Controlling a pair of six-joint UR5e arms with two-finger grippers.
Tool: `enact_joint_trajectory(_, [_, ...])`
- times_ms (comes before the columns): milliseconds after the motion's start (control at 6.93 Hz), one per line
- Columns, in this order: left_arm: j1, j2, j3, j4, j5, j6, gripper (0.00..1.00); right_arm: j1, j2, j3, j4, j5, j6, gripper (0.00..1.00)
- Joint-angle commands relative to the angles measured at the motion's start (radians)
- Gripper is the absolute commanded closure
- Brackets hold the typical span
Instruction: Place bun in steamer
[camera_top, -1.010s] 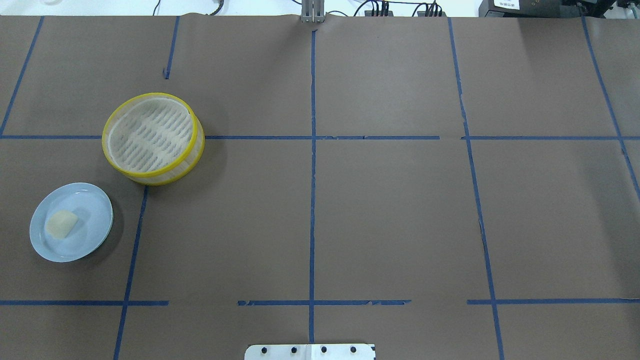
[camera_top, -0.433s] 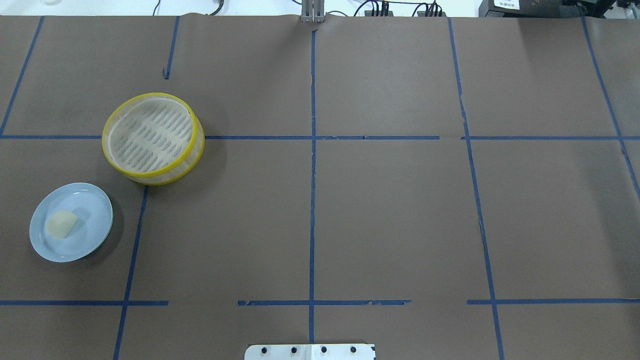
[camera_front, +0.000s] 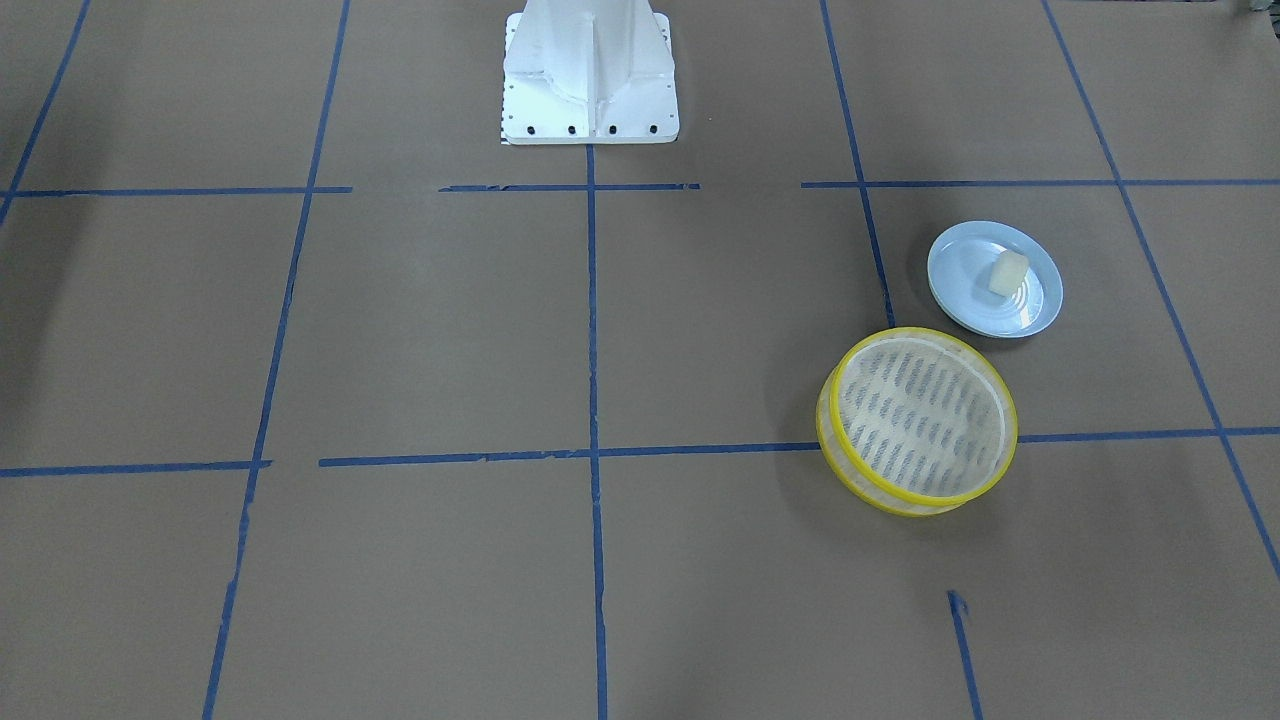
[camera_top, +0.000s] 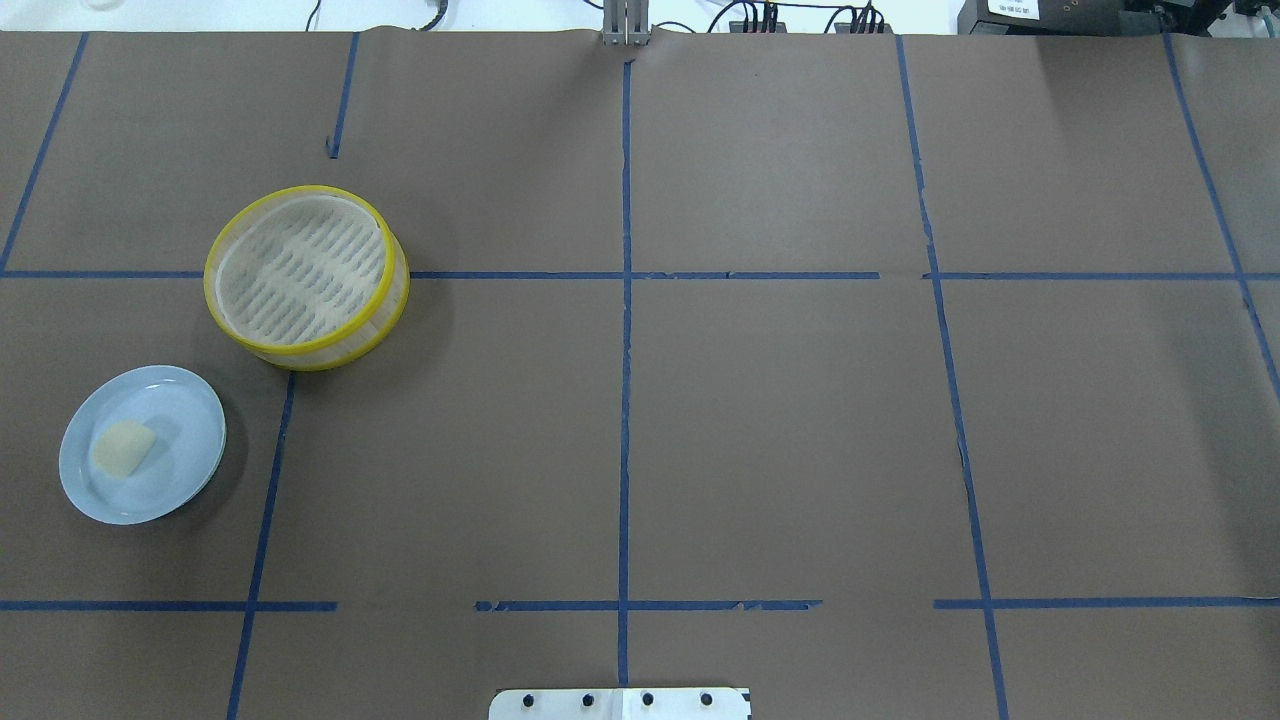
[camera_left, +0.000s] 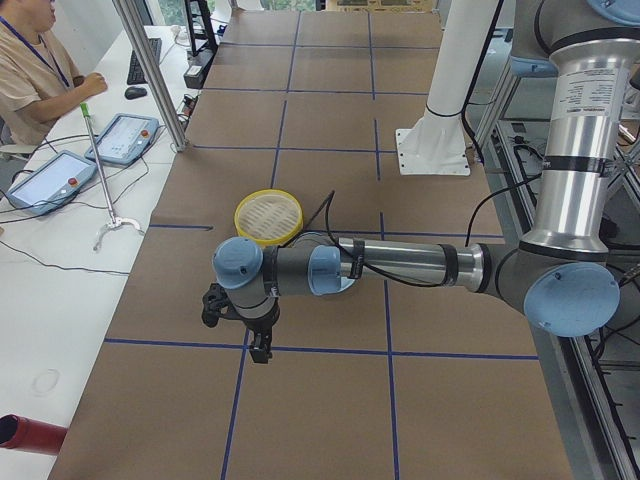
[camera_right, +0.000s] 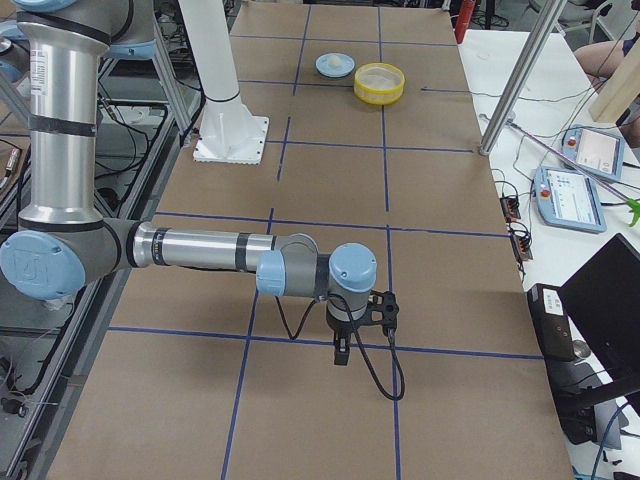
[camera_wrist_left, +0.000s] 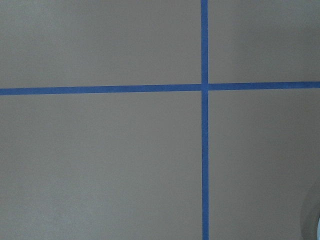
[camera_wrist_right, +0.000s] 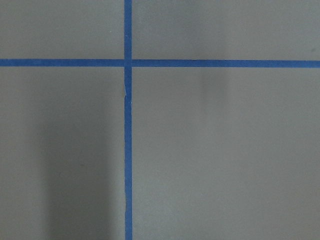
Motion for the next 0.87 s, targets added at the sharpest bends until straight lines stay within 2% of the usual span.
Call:
enact_joint_trajectory(0, [0.151, -0.004, -0.049, -0.101, -0.047, -0.178, 0.06, 0.000, 0.000, 0.000, 0.000, 0.000, 0.000, 0.00])
enact_joint_trajectory(144, [0.234, -0.001, -0.046, -0.268, -0.040, -0.350, 0.01, 0.000, 0.000, 0.000, 0.000, 0.000, 0.000, 0.00])
enact_joint_trajectory(289, [0.297, 0.008, -0.023, -0.410, -0.038, -0.518, 0.01, 0.000, -0.001, 0.000, 0.000, 0.000, 0.000, 0.00])
enact_joint_trajectory(433, [0.348, 0.006, -0.017, -0.481, 0.009, -0.712, 0.01, 0.000, 0.000, 0.000, 0.000, 0.000, 0.000, 0.00])
enact_joint_trajectory(577, [0.408, 0.006, -0.018, -0.565, 0.074, -0.824, 0.01, 0.000, 0.000, 0.000, 0.000, 0.000, 0.000, 0.00])
enact_joint_trajectory(722, [0.442, 0.005, -0.050, -0.575, 0.078, -0.910, 0.01, 0.000, 0.000, 0.000, 0.000, 0.000, 0.000, 0.00])
